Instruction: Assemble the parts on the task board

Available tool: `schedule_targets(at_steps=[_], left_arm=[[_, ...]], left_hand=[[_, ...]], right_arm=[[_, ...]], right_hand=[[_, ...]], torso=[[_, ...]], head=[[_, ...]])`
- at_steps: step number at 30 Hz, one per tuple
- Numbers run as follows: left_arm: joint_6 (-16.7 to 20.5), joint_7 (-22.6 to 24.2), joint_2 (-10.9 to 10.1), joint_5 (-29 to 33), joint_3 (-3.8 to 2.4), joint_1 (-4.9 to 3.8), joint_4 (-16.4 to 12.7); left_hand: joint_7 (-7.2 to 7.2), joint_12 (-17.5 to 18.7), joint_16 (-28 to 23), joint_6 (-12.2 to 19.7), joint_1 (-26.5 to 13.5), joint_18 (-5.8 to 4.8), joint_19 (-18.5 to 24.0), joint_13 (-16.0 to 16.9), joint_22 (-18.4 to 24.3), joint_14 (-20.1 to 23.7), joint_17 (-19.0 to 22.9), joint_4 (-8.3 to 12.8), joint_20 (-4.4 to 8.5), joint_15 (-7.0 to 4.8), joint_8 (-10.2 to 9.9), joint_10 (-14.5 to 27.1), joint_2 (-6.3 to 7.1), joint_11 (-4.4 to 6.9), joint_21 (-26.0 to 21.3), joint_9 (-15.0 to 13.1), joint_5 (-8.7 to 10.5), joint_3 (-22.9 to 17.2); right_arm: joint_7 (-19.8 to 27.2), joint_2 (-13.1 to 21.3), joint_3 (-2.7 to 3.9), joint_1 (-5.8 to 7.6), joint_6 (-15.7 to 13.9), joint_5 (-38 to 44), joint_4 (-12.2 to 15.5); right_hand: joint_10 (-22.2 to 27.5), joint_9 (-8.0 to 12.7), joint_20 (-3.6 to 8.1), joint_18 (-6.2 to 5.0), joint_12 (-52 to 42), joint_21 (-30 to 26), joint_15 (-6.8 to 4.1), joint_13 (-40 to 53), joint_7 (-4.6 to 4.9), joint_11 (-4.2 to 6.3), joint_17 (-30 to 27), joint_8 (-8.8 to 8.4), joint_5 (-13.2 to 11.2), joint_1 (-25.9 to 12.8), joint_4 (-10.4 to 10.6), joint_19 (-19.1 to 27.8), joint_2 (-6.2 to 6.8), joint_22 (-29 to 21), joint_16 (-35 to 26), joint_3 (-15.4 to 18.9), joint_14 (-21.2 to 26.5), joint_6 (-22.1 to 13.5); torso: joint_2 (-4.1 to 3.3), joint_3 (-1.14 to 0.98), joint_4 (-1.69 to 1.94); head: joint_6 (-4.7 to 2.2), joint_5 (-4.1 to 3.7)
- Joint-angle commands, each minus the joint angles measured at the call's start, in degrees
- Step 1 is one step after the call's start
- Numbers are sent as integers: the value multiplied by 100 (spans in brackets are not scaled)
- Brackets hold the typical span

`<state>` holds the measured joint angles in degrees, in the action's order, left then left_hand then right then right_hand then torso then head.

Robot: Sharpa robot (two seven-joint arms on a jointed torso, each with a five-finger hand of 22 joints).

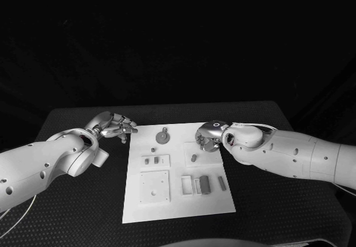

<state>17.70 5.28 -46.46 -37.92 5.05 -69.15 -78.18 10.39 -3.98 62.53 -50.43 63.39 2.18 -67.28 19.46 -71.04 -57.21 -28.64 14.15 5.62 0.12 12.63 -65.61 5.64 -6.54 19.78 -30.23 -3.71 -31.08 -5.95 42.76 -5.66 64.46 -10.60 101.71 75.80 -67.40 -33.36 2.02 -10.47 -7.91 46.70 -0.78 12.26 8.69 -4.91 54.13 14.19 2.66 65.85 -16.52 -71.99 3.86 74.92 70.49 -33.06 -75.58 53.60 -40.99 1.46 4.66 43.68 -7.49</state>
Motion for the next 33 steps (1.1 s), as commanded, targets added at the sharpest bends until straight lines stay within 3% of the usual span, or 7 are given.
schedule_targets(at_steps=[1, 27, 33], left_arm=[[-73, 10, 4, 38, -3, -4, -5], [-77, -7, -18, -21, -3, -4, 7], [-77, -23, -28, -49, -3, -4, 8]], left_hand=[[16, 14, -35, 35, 0, 359, -27, 6, 7, -39, 0, 3, -1, -2, 26, 49, -37, 13, -24, 6, 8, 24], [14, 8, -40, 38, 36, 365, -37, 10, 5, -43, -5, 46, -5, 1, 41, 66, -43, 10, -41, 6, 24, 32], [14, 7, -40, 39, 47, 367, -41, 11, 4, -45, -7, 60, -6, 2, 45, 71, -42, 9, -44, 6, 28, 34]], right_arm=[[-161, 3, -58, -106, 375, 433, -40], [-271, -11, -85, -211, 328, 799, -96], [-290, 1, -85, -217, 330, 841, -88]], right_hand=[[-90, -1, -10, -453, -10, -26, -47, 4, -15, -25, -11, 40, 12, 32, 2, -47, 48, 106, 28, 39, 9, 55], [-387, -37, -18, -453, -23, -14, -148, 60, -114, 79, -79, 158, 12, 178, -21, -55, -66, 113, 81, 1, 20, 276], [-406, -36, -16, -453, -2, -10, -153, 62, -117, 85, -92, 159, 12, 267, -27, -46, -47, 116, 91, -15, 25, 283]], torso=[[-1, -3, -2], [3, 7, 4], [-2, 0, -1]], head=[[9, -1], [45, -27], [42, -36]])
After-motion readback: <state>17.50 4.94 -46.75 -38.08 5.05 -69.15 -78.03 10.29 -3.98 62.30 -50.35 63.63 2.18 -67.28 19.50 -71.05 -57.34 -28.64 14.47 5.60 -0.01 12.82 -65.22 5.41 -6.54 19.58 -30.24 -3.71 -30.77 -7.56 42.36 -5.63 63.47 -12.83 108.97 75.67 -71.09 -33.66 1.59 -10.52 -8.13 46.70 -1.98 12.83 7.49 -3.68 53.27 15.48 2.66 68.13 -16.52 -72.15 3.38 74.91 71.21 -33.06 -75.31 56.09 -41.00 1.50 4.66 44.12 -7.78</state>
